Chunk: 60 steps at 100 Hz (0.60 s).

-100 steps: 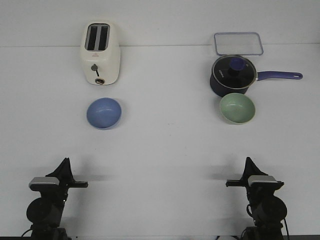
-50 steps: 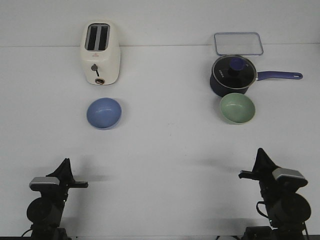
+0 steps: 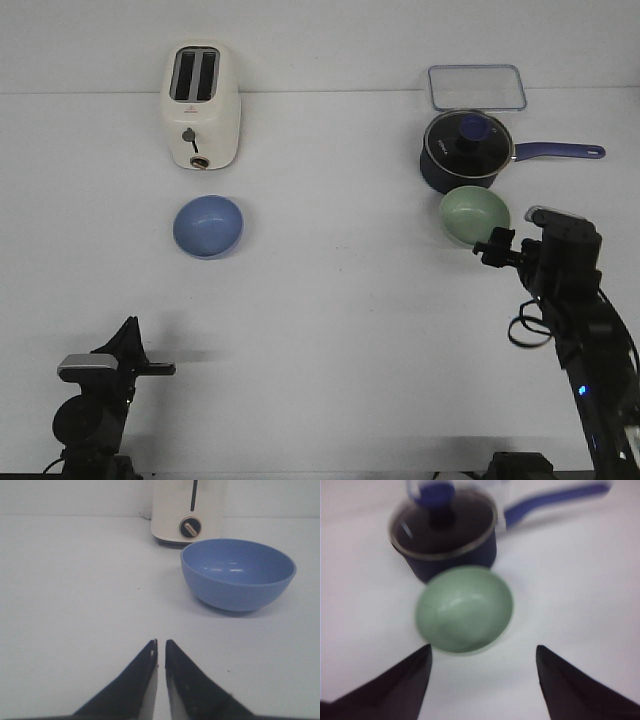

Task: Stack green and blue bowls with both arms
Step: 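Reach the right gripper forward to the rim of the pale green bowl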

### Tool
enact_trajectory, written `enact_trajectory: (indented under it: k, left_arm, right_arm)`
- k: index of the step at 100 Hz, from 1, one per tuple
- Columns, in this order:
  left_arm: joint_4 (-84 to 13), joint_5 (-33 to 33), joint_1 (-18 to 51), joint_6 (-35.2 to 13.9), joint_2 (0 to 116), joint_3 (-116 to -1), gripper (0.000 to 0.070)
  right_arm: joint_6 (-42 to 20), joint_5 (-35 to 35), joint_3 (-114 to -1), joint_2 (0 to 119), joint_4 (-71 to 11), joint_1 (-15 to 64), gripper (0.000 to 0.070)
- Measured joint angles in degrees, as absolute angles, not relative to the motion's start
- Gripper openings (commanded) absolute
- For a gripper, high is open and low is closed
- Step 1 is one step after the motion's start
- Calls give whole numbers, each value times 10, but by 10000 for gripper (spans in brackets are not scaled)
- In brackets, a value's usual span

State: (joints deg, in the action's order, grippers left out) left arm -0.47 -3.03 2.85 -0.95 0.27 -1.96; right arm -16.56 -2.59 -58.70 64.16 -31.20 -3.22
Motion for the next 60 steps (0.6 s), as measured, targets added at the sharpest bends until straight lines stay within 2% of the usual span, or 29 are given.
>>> enact_trajectory:
  k: [31,47,60]
  left_arm:
    - [-5,-30,29,-10,3,-20,15]
    - [-5,-30,29,-10,3,-20,15]
    - [-5,-30,29,-10,3,-20,15]
  right_arm:
    - [-160,25,-663,882,-268,-86,445]
    - [-161,48,-665,940,-230,-100,441]
    - [-168,70,-666,963,-194,-102,395]
